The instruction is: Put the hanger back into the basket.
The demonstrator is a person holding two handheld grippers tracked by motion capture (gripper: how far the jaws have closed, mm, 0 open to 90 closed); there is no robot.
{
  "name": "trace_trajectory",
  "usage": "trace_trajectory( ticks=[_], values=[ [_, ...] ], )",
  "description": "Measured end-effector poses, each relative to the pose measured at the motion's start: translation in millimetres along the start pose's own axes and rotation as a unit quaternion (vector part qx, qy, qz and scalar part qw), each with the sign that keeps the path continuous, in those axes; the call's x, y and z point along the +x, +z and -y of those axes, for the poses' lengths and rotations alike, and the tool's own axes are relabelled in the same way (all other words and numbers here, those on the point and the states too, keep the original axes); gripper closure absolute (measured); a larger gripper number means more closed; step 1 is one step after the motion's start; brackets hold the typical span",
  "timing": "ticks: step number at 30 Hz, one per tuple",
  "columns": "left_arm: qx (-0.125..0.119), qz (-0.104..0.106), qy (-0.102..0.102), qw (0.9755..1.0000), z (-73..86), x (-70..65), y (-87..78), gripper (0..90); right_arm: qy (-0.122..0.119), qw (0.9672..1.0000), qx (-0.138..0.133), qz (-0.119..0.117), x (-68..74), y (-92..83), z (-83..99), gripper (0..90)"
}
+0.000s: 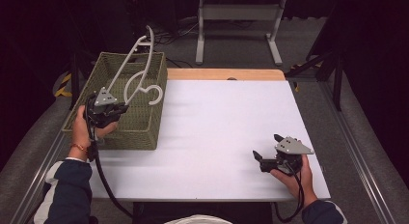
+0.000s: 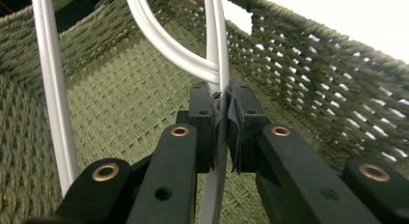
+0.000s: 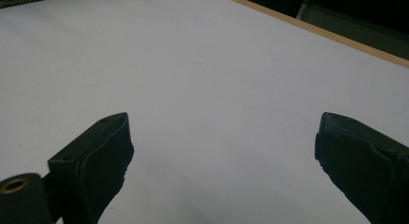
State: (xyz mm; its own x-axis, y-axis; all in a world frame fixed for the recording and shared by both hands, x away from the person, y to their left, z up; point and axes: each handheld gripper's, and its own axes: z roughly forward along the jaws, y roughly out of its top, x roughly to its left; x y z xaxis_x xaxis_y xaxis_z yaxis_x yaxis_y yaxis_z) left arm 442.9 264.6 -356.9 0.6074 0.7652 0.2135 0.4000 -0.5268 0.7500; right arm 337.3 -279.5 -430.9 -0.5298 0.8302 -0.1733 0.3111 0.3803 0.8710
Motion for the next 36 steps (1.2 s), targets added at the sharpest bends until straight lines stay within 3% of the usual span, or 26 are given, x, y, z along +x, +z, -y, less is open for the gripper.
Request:
trace_trajectory(
  ticks=[2,7,11,14,18,24,27,33,36],
  values=[
    [0.005,-0.009,0.005,0.9999,0.5,0.5,-0.4,81.7,0.000,1.0000,0.000,0.000,0.1,0.4,0.1,6.6],
    [0.016,-0.004,0.003,0.9999,4.1,2.7,0.2,81.5,-0.002,1.0000,0.002,-0.002,0.5,0.4,0.0,6.6],
    [0.016,-0.016,-0.002,0.9997,6.5,3.1,-0.6,80.2,-0.003,1.0000,0.003,0.000,0.5,0.5,0.2,6.6],
    [0.013,-0.012,-0.003,0.9998,8.7,3.3,-0.4,80.7,-0.004,1.0000,0.004,-0.001,0.8,0.7,0.1,6.6],
    [-0.006,-0.015,-0.010,0.9998,8.8,1.7,-5.3,77.6,-0.005,1.0000,0.005,0.000,1.1,0.9,-0.1,6.6],
    [-0.030,-0.012,-0.005,0.9995,6.8,-3.2,-10.9,71.2,-0.007,1.0000,0.005,0.001,1.5,0.9,-0.1,6.8],
    [-0.058,-0.016,-0.006,0.9982,4.0,-7.7,-14.5,66.7,-0.007,1.0000,0.004,0.001,1.5,0.6,-0.1,6.8],
    [-0.087,-0.013,0.009,0.9961,0.8,-11.4,-20.0,54.1,-0.011,0.9999,0.005,0.001,2.4,0.8,-0.3,6.8],
    [-0.112,-0.014,0.004,0.9936,-0.1,-14.2,-23.7,47.0,-0.012,0.9999,0.004,0.000,3.2,1.0,-0.4,6.8]
  ],
)
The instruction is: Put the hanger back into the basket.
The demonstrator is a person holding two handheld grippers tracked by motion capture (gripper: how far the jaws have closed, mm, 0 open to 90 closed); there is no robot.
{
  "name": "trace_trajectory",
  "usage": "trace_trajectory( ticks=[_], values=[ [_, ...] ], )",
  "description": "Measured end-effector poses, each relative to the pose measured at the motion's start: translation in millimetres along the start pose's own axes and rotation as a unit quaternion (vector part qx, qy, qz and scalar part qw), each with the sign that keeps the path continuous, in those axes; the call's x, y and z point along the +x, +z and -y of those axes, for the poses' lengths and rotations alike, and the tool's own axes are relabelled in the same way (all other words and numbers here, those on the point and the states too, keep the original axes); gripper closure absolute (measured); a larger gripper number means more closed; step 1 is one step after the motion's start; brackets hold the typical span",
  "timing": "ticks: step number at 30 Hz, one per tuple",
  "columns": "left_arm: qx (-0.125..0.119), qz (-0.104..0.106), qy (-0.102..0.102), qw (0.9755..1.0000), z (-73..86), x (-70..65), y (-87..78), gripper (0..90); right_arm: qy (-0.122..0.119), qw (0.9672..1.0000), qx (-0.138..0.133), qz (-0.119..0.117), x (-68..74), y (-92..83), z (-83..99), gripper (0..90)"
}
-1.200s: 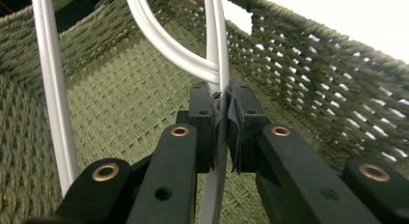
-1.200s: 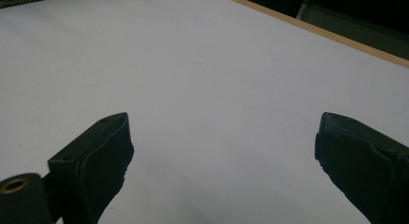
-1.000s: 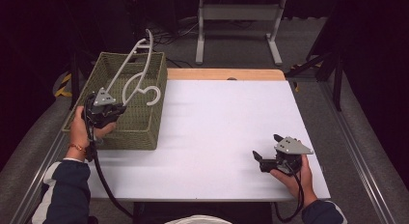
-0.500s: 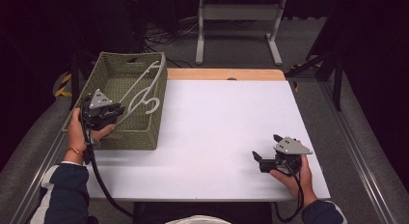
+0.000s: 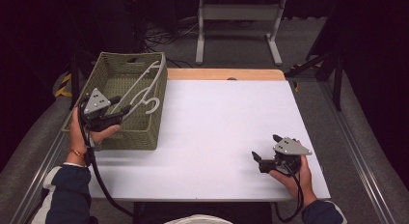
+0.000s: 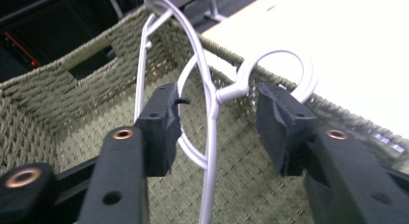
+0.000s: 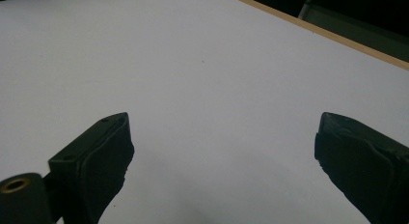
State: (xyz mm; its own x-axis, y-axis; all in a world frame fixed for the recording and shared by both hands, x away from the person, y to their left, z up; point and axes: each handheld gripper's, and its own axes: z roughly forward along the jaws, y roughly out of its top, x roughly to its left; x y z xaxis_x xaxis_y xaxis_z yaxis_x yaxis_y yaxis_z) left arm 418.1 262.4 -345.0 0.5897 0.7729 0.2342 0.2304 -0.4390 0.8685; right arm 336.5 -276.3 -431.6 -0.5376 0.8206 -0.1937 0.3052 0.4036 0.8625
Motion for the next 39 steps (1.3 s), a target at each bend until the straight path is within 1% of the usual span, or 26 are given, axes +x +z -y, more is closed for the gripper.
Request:
trace_trajectory(
  ticks=[1,2,3,4,5,6,7,10,11,12,13,15,16,19,21,24,25,26,28,29,30,33,35,37,38,39],
  values=[
    [0.000,0.000,0.000,1.0000,0.0,0.0,0.0,42.0,0.000,1.0000,0.000,0.000,0.0,0.0,0.0,6.8],
    [-0.003,-0.004,-0.003,1.0000,-0.1,-0.8,-0.3,42.0,0.000,1.0000,-0.001,-0.001,0.0,-0.2,0.0,6.8],
    [-0.009,-0.006,-0.006,0.9999,-0.2,-1.3,-0.7,39.2,0.000,1.0000,-0.002,-0.001,-0.1,-0.3,-0.1,6.8],
    [-0.023,-0.009,-0.018,0.9995,-0.3,-1.6,-2.0,30.0,0.001,1.0000,-0.002,-0.001,-0.3,-0.6,-0.1,6.8],
    [-0.023,-0.009,-0.018,0.9995,-0.3,-1.6,-2.0,26.9,0.001,1.0000,-0.002,-0.001,-0.3,-0.6,-0.1,6.8],
    [-0.034,-0.014,-0.021,0.9991,-0.6,-1.7,-3.6,26.9,0.001,1.0000,-0.002,-0.001,-0.4,-0.8,-0.1,6.8],
    [-0.044,-0.014,-0.024,0.9986,-0.8,-1.9,-5.1,21.8,0.002,1.0000,-0.003,-0.001,-0.6,-0.9,0.0,6.8],
    [-0.077,0.001,-0.028,0.9967,-0.8,-3.6,-9.7,13.2,0.004,1.0000,-0.004,0.000,-1.2,-1.2,0.1,6.8],
    [-0.087,0.010,-0.029,0.9958,-0.9,-4.2,-11.1,10.9,0.004,1.0000,-0.004,-0.001,-1.3,-1.1,0.1,7.1],
    [-0.094,0.014,-0.030,0.9950,-1.0,-5.5,-12.2,9.2,0.003,1.0000,-0.003,-0.002,-1.1,-0.9,0.1,7.6],
    [-0.101,0.011,-0.026,0.9945,-1.9,-7.0,-13.3,6.8,0.000,1.0000,-0.002,-0.002,-0.8,-0.5,0.0,7.7],
    [-0.103,0.012,-0.029,0.9942,-2.2,-8.0,-13.4,6.4,0.001,1.0000,-0.002,-0.003,-0.6,-0.4,0.0,7.7],
    [-0.105,0.017,-0.029,0.9939,-2.6,-8.8,-13.3,5.8,0.001,1.0000,-0.002,-0.003,-0.5,-0.2,0.0,7.5],
    [-0.105,0.018,-0.028,0.9939,-3.2,-11.3,-12.4,5.1,0.001,1.0000,-0.002,-0.003,-0.6,0.0,-0.1,7.2],
    [-0.112,0.023,-0.032,0.9929,-2.9,-13.9,-11.4,5.2,0.003,1.0000,-0.003,-0.003,-0.9,-0.1,0.0,7.2],
    [-0.117,0.022,-0.036,0.9922,-2.7,-16.7,-11.2,5.3,0.003,1.0000,-0.003,-0.001,-1.0,-0.4,0.2,7.3],
    [-0.117,0.024,-0.032,0.9923,-2.9,-17.5,-11.4,4.9,0.004,1.0000,-0.007,0.002,-1.2,-1.4,-0.1,7.6],
    [-0.121,0.023,-0.033,0.9919,-3.0,-19.1,-11.0,4.9,0.004,1.0000,-0.007,0.002,-1.2,-1.4,-0.1,7.6],
    [-0.122,0.020,-0.028,0.9919,-3.8,-23.1,-9.7,4.1,0.006,0.9999,-0.009,0.002,-1.6,-2.3,-0.3,7.6],
    [-0.120,0.019,-0.030,0.9921,-3.9,-24.2,-9.4,4.1,0.006,0.9999,-0.008,0.003,-1.7,-2.1,-0.2,7.6],
    [-0.124,0.020,-0.030,0.9916,-3.9,-26.2,-8.2,4.1,0.006,1.0000,-0.008,0.003,-1.6,-2.0,-0.1,7.6],
    [-0.123,0.022,-0.029,0.9918,-4.5,-28.8,-7.9,3.8,0.004,1.0000,-0.008,0.003,-1.4,-1.8,-0.2,7.6],
    [-0.126,0.024,-0.028,0.9914,-4.8,-31.8,-7.8,3.7,0.003,1.0000,-0.008,0.002,-1.2,-1.6,-0.4,7.5],
    [-0.129,0.024,-0.025,0.9911,-5.3,-34.5,-8.1,3.5,0.002,1.0000,-0.007,0.002,-0.8,-1.5,-0.3,7.4],
    [-0.130,0.027,-0.021,0.9909,-6.0,-38.2,-8.2,3.4,0.002,1.0000,-0.007,0.001,-0.9,-1.2,-0.2,7.4],
    [-0.130,0.027,-0.021,0.9909,-6.0,-38.2,-8.2,3.3,0.002,1.0000,-0.007,0.001,-0.9,-1.2,-0.2,7.4]
  ],
)
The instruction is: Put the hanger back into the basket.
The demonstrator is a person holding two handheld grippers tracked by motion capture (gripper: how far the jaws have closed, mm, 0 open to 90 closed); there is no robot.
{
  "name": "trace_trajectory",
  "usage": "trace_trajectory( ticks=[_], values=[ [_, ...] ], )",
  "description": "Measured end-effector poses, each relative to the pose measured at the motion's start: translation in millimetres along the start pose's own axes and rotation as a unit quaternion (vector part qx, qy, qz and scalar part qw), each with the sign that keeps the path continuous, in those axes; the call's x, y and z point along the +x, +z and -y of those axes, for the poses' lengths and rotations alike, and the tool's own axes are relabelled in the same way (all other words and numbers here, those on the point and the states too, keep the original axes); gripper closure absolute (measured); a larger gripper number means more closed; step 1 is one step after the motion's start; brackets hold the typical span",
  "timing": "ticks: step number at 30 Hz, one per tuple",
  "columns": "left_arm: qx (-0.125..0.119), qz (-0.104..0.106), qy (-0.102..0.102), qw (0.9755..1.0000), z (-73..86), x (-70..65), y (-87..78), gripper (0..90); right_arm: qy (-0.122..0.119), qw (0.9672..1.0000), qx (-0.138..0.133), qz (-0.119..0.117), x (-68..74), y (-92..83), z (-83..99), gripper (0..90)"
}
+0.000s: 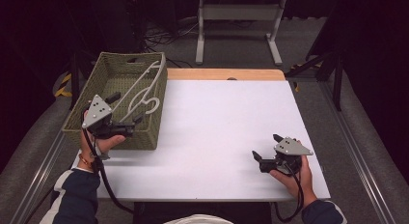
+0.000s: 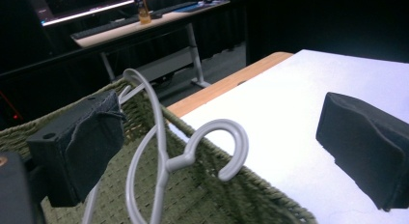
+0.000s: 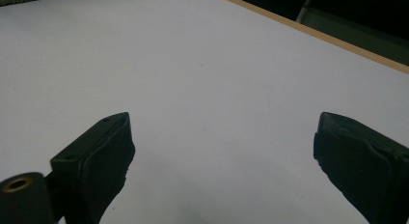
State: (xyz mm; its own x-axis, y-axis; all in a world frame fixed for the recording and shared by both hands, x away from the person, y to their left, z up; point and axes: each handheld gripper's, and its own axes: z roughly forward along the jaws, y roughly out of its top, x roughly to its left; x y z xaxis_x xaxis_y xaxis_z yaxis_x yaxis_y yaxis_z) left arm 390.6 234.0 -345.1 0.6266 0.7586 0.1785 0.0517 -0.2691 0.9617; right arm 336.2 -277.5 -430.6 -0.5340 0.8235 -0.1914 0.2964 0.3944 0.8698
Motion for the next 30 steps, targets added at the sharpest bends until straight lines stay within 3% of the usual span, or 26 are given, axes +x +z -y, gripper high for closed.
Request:
trace_trajectory(
  ticks=[8,17,30],
  values=[
    [-0.019,0.005,0.024,0.9995,-3.8,-21.2,-1.3,3.8,0.001,1.0000,0.000,-0.002,-0.2,0.1,-0.2,7.4],
    [-0.029,0.026,0.036,0.9986,-4.4,-46.5,-2.7,4.0,0.000,1.0000,-0.007,-0.004,0.1,-1.7,-1.0,7.3],
    [-0.024,0.046,0.051,0.9973,0.1,-65.3,-6.6,4.8,-0.004,1.0000,-0.006,-0.007,1.6,-0.3,-2.1,7.2]
  ],
)
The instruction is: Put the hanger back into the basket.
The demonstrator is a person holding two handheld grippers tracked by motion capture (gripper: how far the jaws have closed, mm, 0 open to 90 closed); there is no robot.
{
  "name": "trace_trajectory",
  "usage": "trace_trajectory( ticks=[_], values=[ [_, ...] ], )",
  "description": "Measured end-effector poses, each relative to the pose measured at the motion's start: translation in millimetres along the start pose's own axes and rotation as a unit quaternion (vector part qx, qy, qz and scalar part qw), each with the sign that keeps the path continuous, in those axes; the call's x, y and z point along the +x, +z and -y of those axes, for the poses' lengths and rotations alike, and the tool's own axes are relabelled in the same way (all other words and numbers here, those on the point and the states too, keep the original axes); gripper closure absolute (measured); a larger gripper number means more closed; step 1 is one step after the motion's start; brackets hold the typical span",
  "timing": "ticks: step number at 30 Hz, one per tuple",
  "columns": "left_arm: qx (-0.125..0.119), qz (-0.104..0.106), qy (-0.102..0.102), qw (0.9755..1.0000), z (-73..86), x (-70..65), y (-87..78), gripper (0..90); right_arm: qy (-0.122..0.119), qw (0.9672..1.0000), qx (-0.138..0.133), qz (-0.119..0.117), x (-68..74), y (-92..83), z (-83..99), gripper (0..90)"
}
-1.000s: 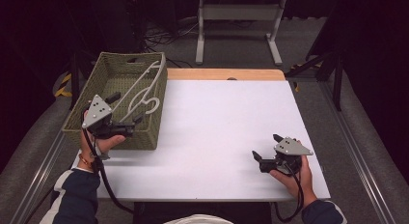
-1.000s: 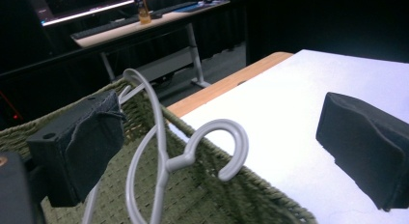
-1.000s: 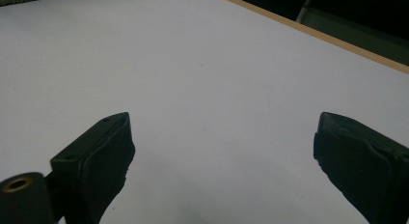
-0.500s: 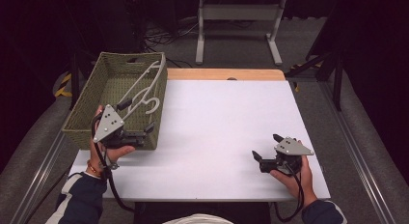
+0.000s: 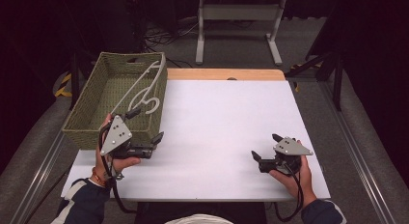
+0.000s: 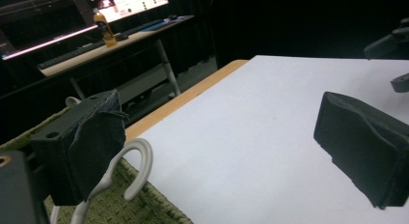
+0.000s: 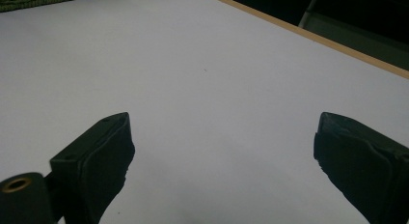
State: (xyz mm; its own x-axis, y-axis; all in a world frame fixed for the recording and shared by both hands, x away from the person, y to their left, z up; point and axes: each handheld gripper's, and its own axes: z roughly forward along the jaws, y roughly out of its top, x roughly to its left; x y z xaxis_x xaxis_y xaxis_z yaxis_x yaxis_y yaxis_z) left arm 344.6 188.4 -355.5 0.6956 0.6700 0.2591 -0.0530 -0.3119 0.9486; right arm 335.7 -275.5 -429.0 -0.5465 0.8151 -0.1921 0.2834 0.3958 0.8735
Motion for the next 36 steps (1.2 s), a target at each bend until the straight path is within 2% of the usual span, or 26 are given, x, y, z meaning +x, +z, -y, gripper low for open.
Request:
trace_trajectory(
  ticks=[6,15,18,19,22,30,36],
  values=[
    [-0.003,0.006,0.005,1.0000,1.6,-6.8,-3.1,4.7,0.000,1.0000,-0.002,0.000,0.2,0.0,-0.4,7.2],
    [0.011,0.015,0.015,0.9997,9.7,-14.1,-4.1,4.8,-0.004,1.0000,-0.002,-0.001,1.3,0.7,-0.8,7.2],
    [0.012,0.016,0.011,0.9997,11.6,-16.1,-4.4,4.7,-0.005,1.0000,0.000,-0.001,1.7,1.0,-0.8,7.2],
    [0.016,0.016,0.016,0.9996,13.4,-16.9,-5.0,4.7,-0.005,1.0000,-0.001,-0.002,1.7,0.9,-0.8,7.2],
    [0.013,0.016,0.017,0.9996,15.8,-18.8,-5.9,5.0,-0.005,1.0000,-0.001,-0.001,1.5,1.0,-0.9,7.2],
    [0.036,0.026,0.025,0.9987,28.7,-26.4,-2.6,5.5,-0.006,1.0000,0.001,-0.001,1.4,1.2,-0.7,7.2],
    [0.066,0.032,0.031,0.9968,43.3,-31.1,1.6,5.3,-0.007,1.0000,-0.001,-0.001,1.6,0.7,-0.8,7.0]
  ],
)
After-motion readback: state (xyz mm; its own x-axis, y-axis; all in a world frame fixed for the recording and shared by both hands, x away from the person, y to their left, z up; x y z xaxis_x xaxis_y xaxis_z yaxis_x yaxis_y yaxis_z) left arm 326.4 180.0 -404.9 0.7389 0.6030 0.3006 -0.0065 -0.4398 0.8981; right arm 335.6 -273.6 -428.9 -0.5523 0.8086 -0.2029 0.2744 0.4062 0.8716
